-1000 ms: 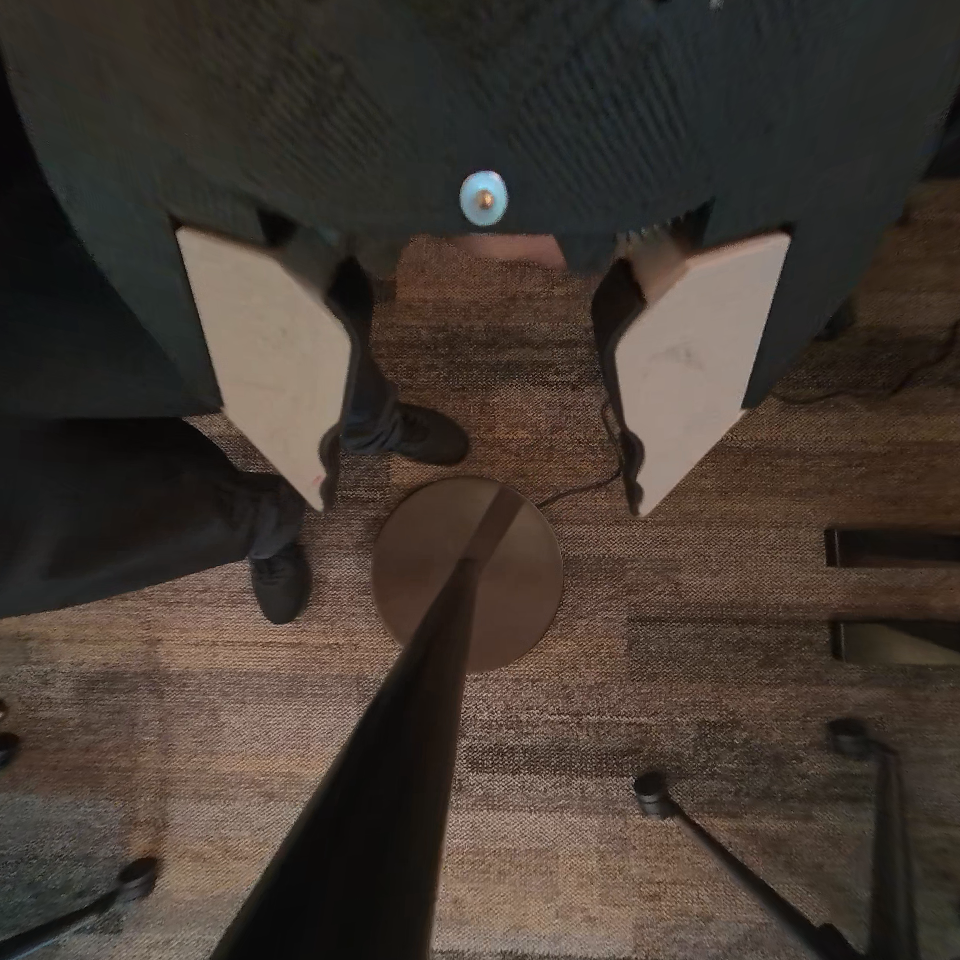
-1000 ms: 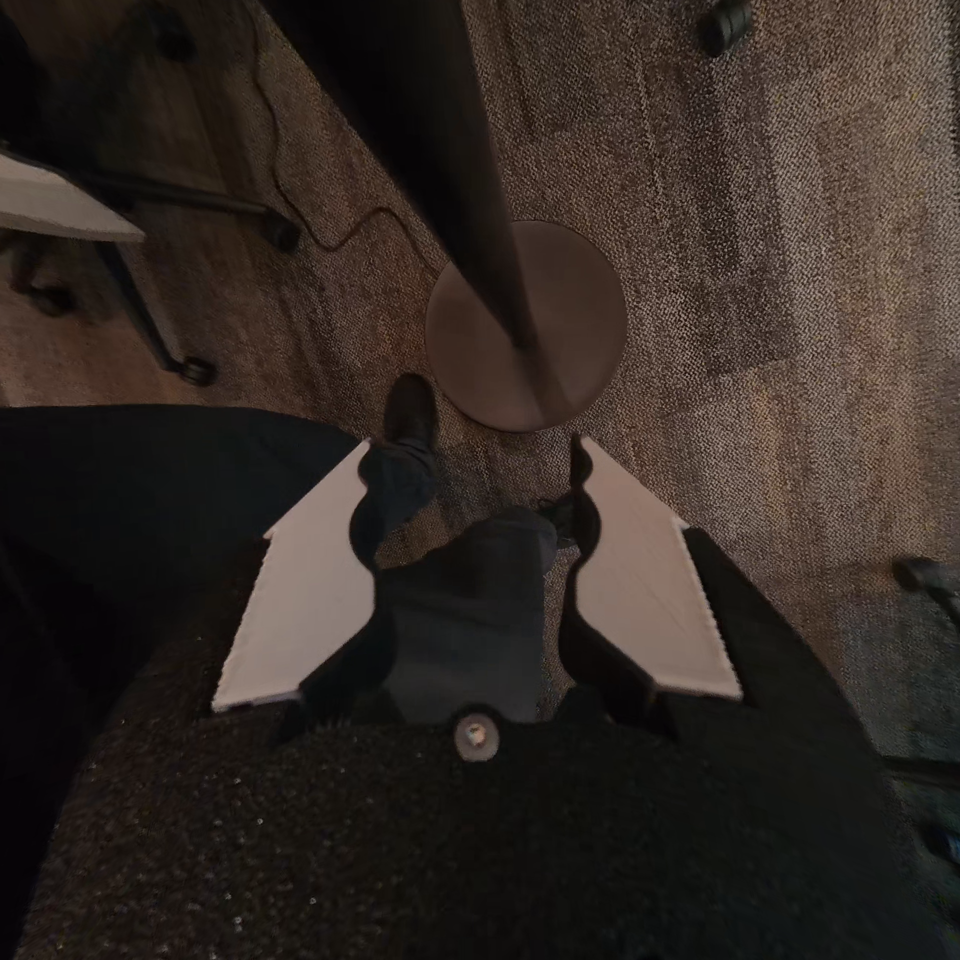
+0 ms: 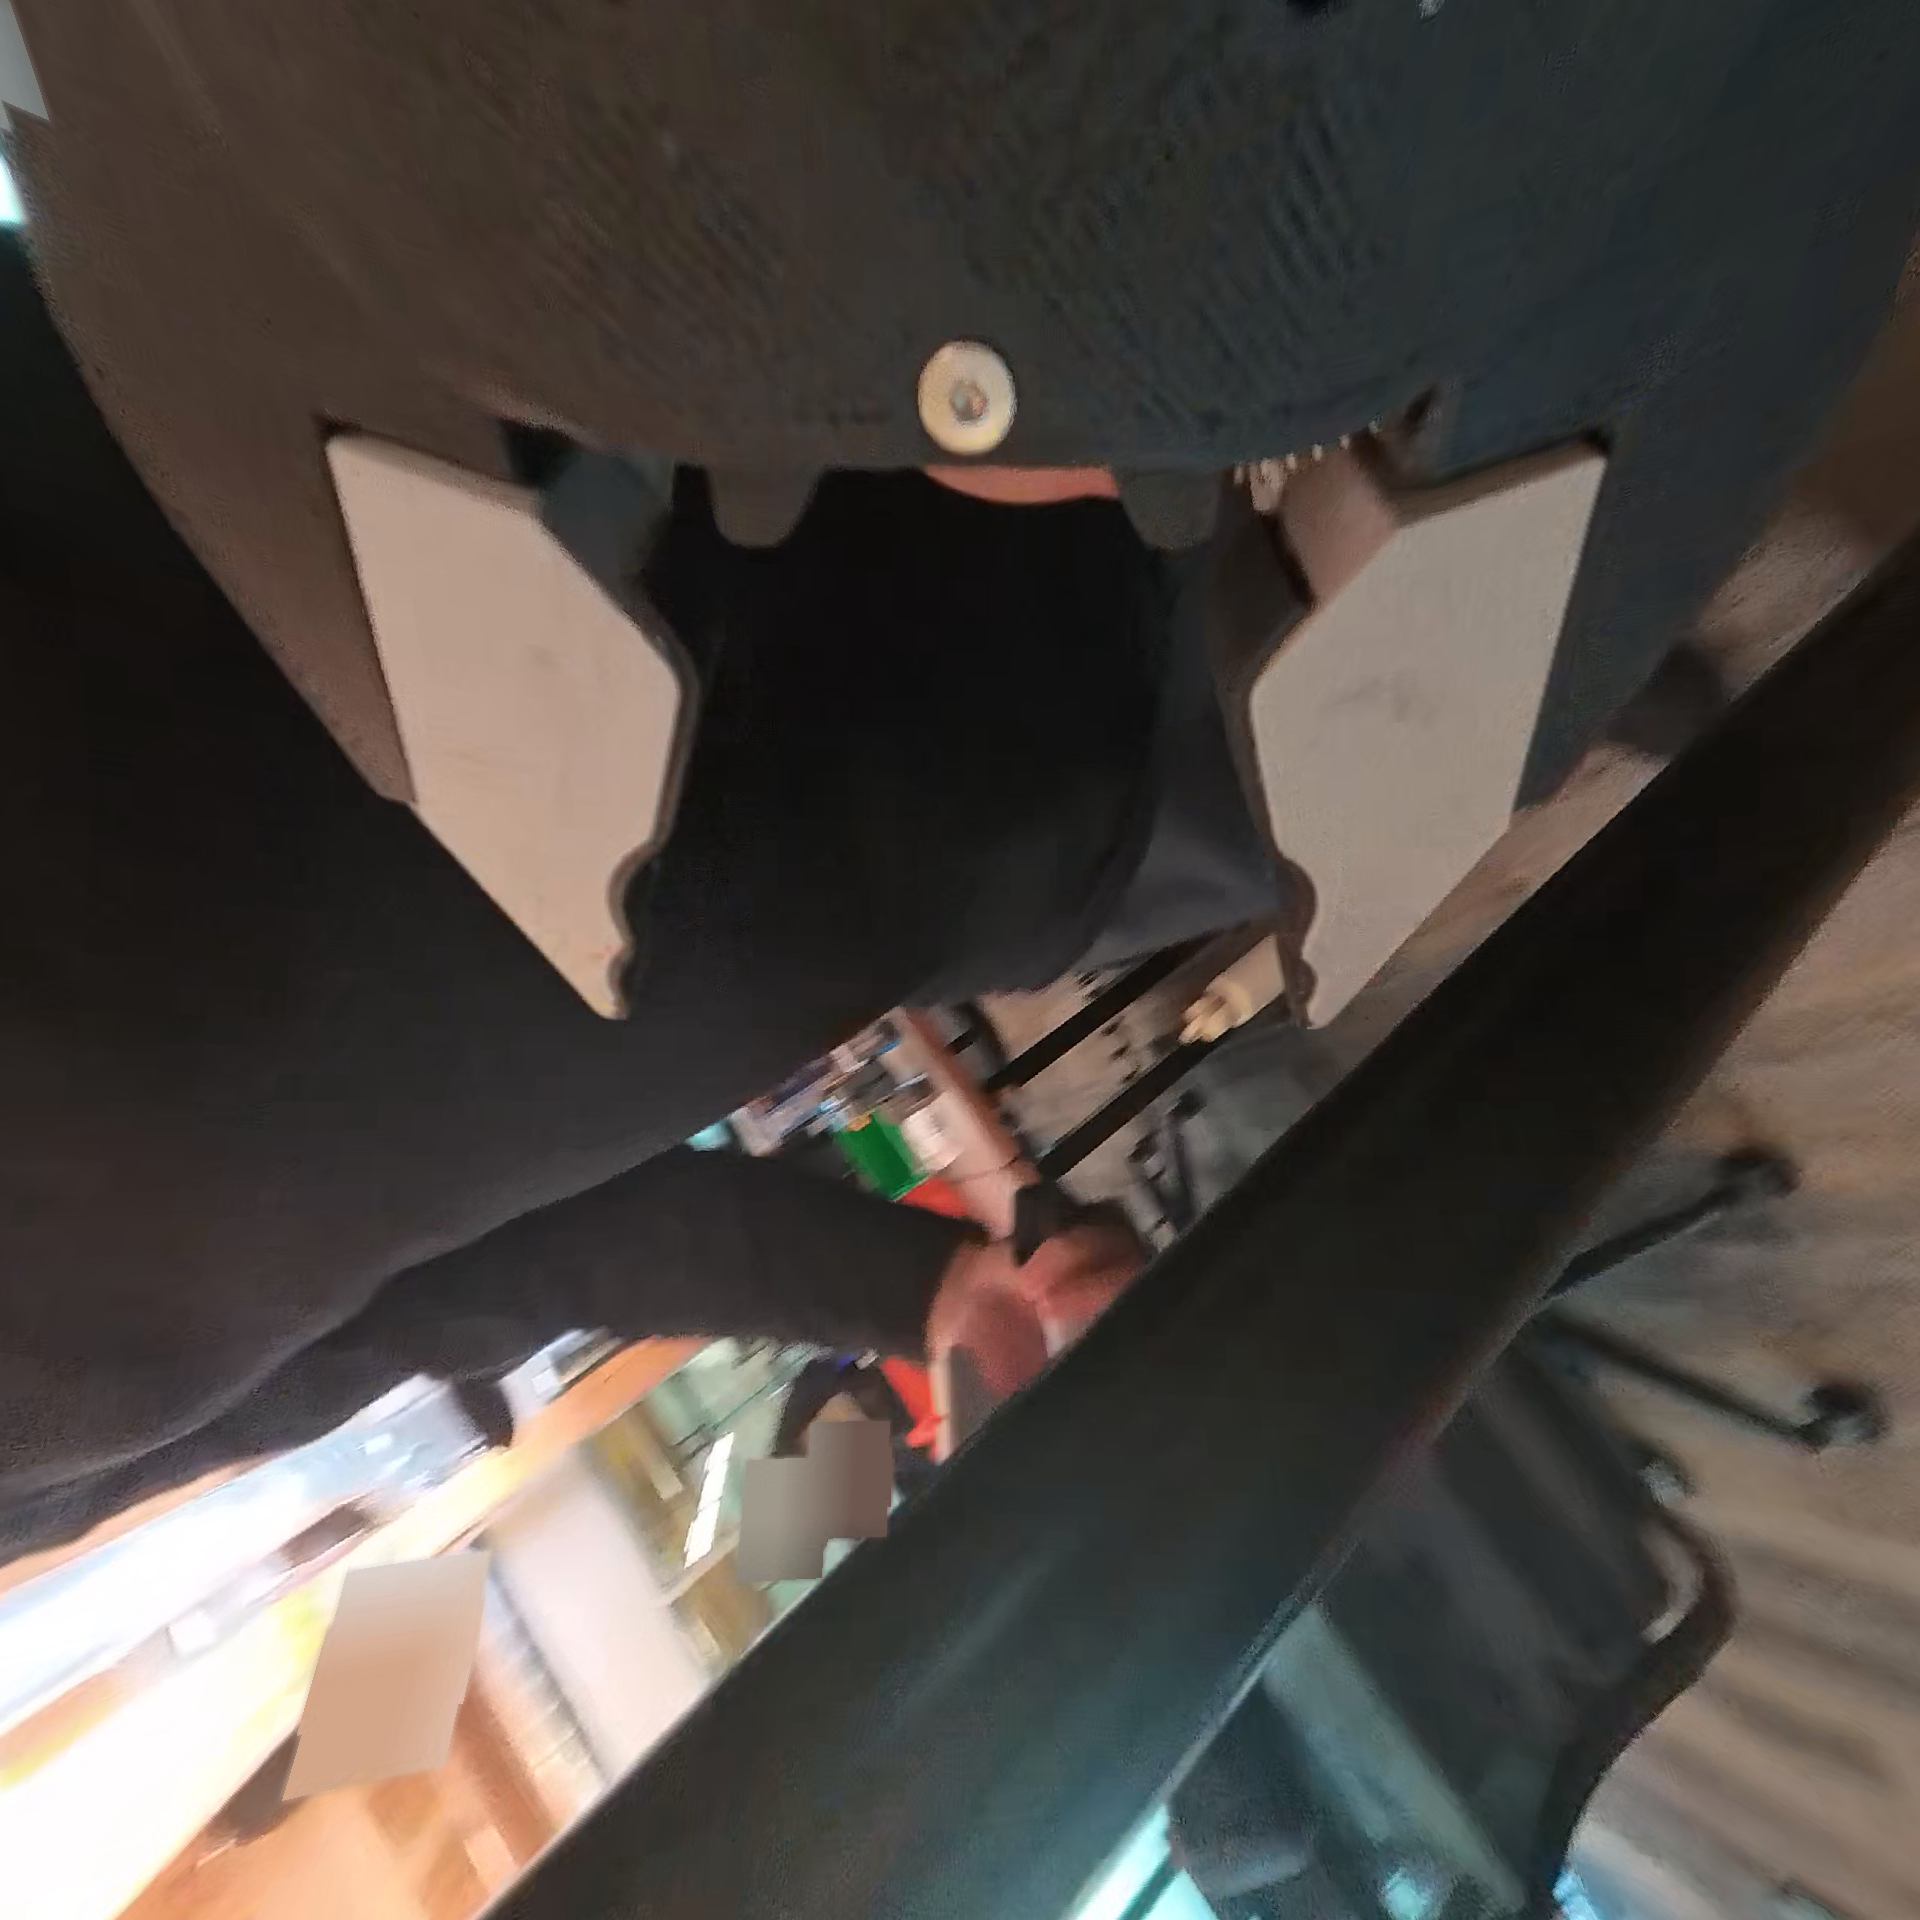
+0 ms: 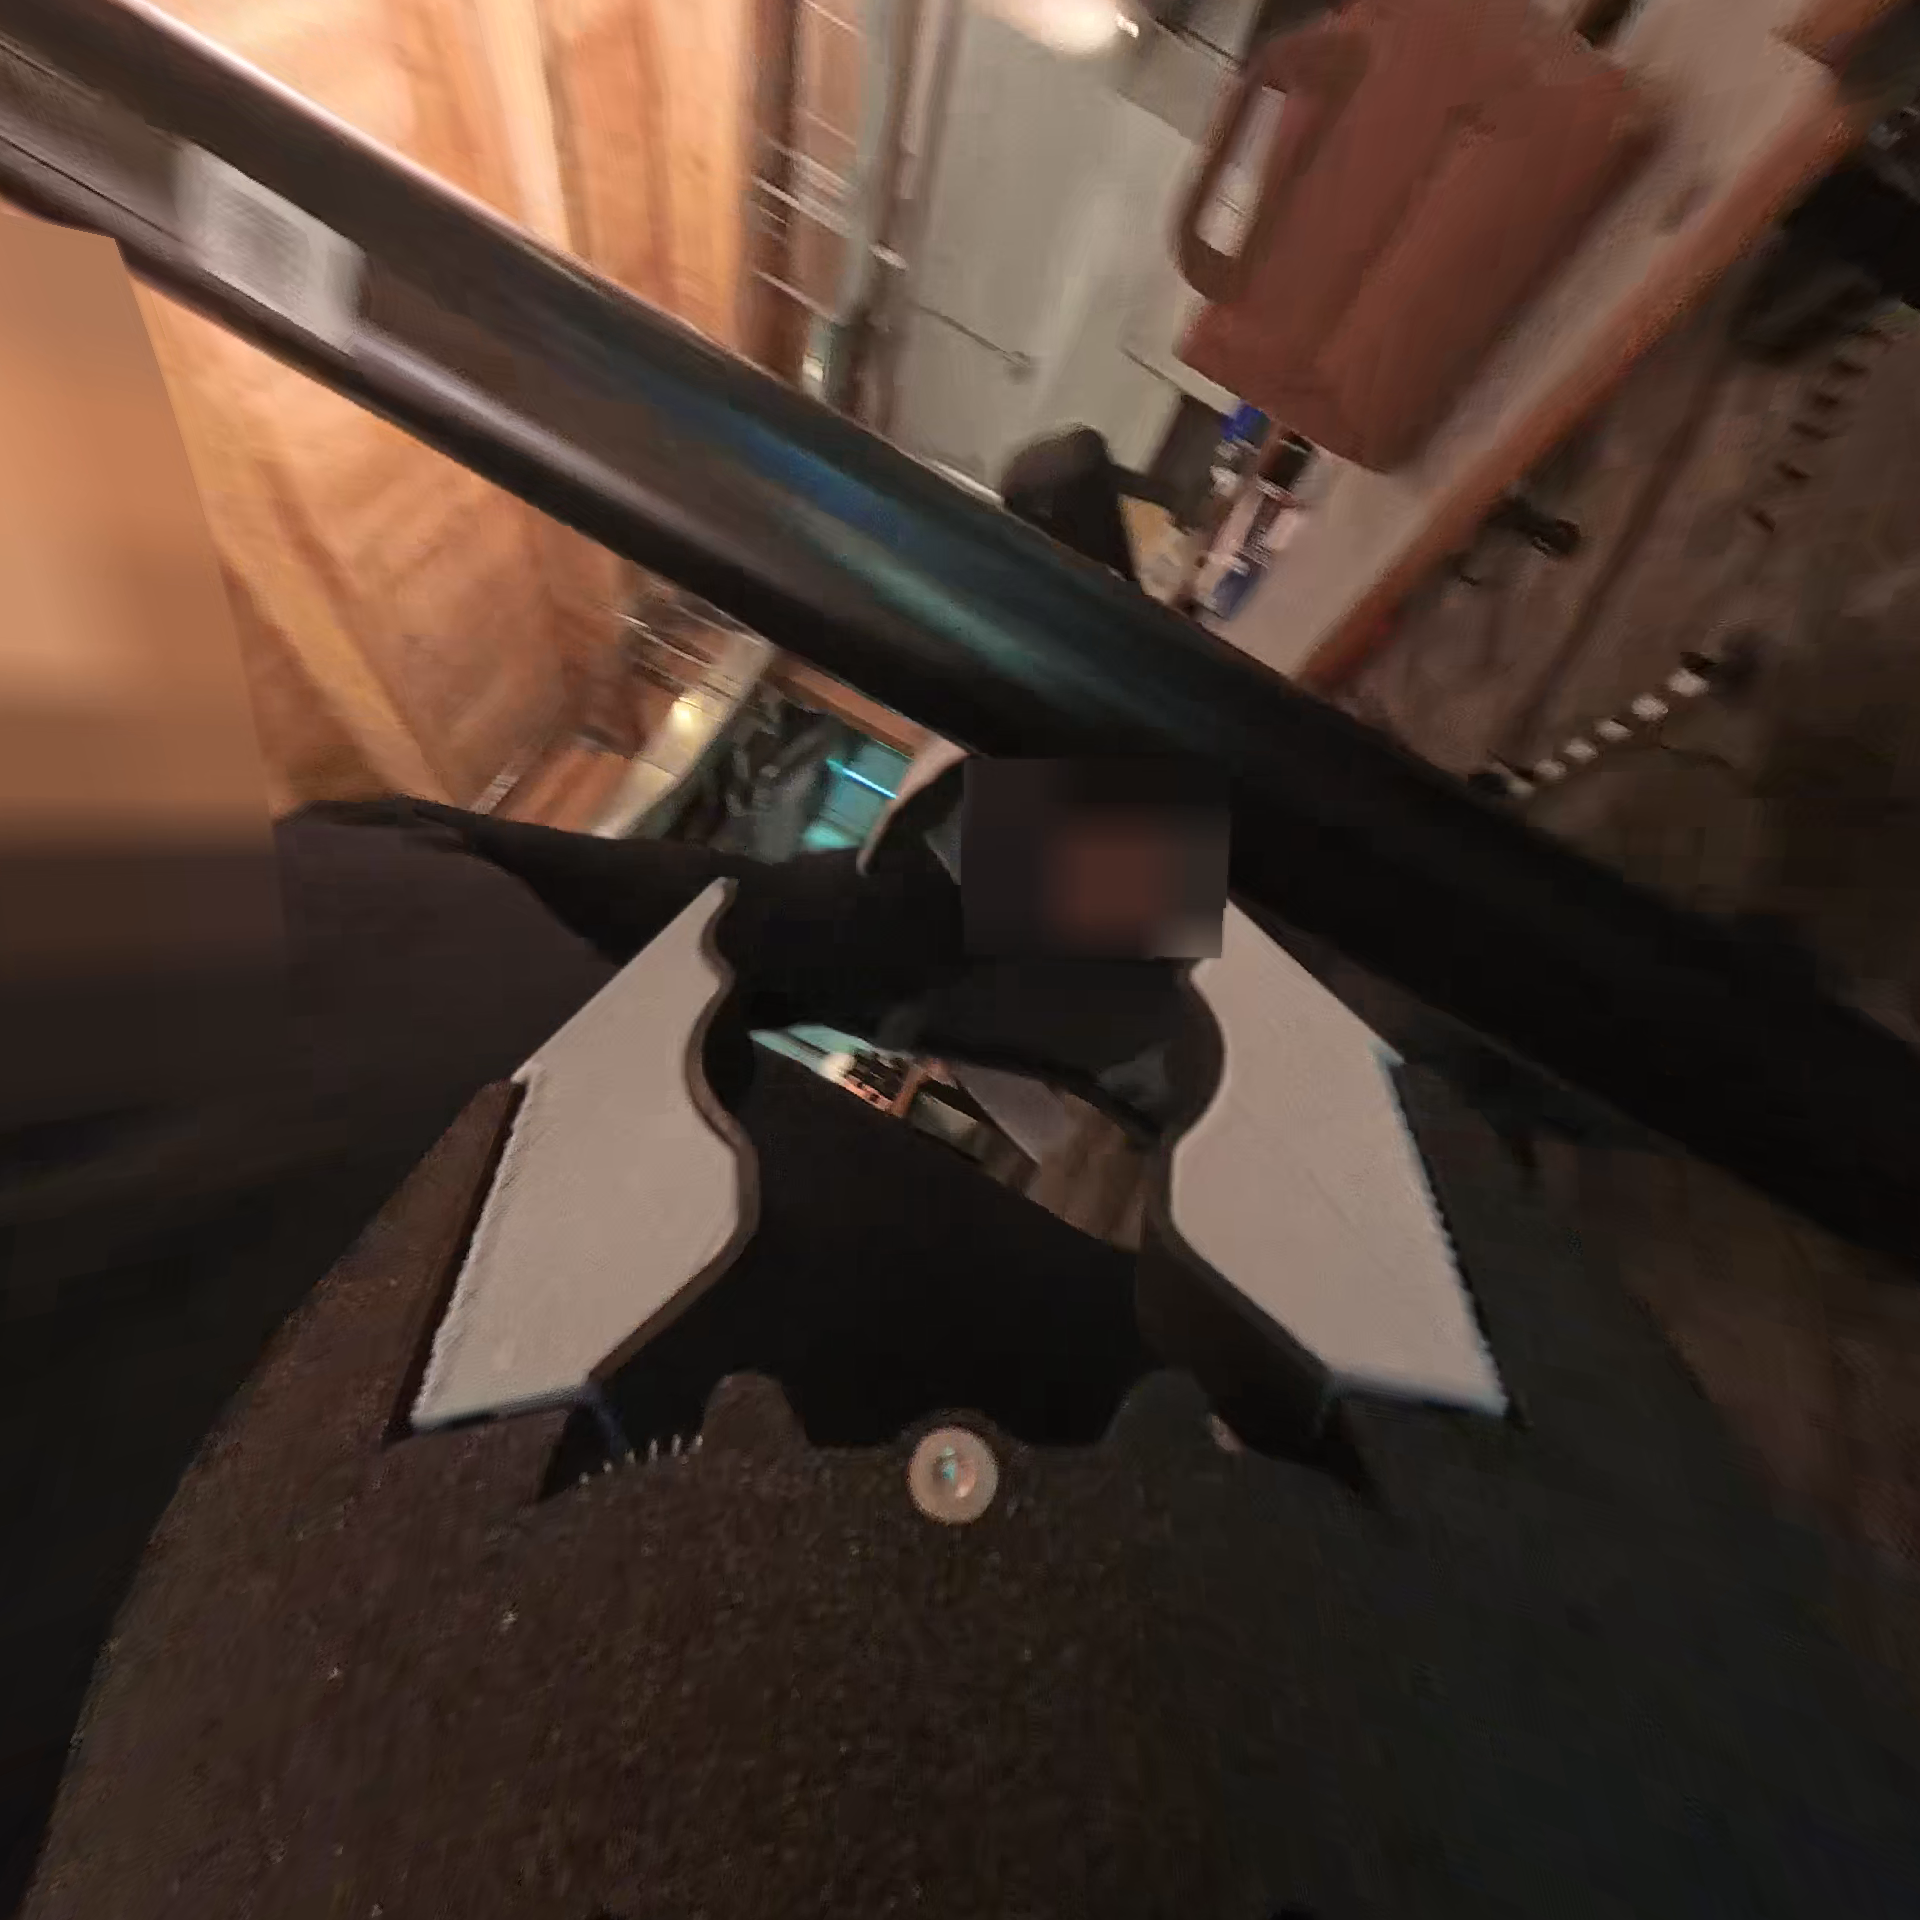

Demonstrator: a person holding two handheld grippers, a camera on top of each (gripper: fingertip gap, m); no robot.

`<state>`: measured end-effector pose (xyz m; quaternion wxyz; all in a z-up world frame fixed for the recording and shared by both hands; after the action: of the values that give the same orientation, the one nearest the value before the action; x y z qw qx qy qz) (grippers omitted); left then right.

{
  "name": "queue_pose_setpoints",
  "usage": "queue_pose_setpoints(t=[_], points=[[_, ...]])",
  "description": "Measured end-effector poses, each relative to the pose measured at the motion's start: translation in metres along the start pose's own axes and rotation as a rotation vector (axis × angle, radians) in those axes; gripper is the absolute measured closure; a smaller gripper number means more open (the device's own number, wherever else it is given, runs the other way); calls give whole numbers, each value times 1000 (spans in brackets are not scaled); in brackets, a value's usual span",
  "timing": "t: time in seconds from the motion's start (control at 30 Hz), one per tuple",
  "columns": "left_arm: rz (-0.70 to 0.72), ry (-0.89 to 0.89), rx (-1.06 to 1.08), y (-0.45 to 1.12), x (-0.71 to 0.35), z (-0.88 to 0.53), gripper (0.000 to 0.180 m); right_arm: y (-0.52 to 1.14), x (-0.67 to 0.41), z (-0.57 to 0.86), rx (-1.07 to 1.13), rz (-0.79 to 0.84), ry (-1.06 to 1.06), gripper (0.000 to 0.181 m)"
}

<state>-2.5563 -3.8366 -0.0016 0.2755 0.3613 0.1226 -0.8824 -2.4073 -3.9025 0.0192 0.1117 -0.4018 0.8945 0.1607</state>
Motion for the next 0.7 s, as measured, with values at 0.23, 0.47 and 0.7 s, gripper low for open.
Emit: queue_pose_setpoints(t=[0.23,0.47,0.7], points=[[190,-4,199,8,-52,37,57,23,-38,-60,-228,112,9,96],[196,35,218,-3,-80,50,68,49,-81,-132,-282,111,-102,93],[286,382,38,-112,-269,166,35,83,-153,-339,-259,-62,-484,84]])
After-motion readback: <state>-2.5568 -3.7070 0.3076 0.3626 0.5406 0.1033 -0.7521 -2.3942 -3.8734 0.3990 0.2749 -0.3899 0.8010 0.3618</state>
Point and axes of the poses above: each gripper's, where its closed fingertips meet, y out along the fingers, x out of its underside, z = x × y across the jaws, the point moved 3 cm from there along -y, back along the fingers, and after that the axes turned 6 degrees about y, right-handed, at the moved point
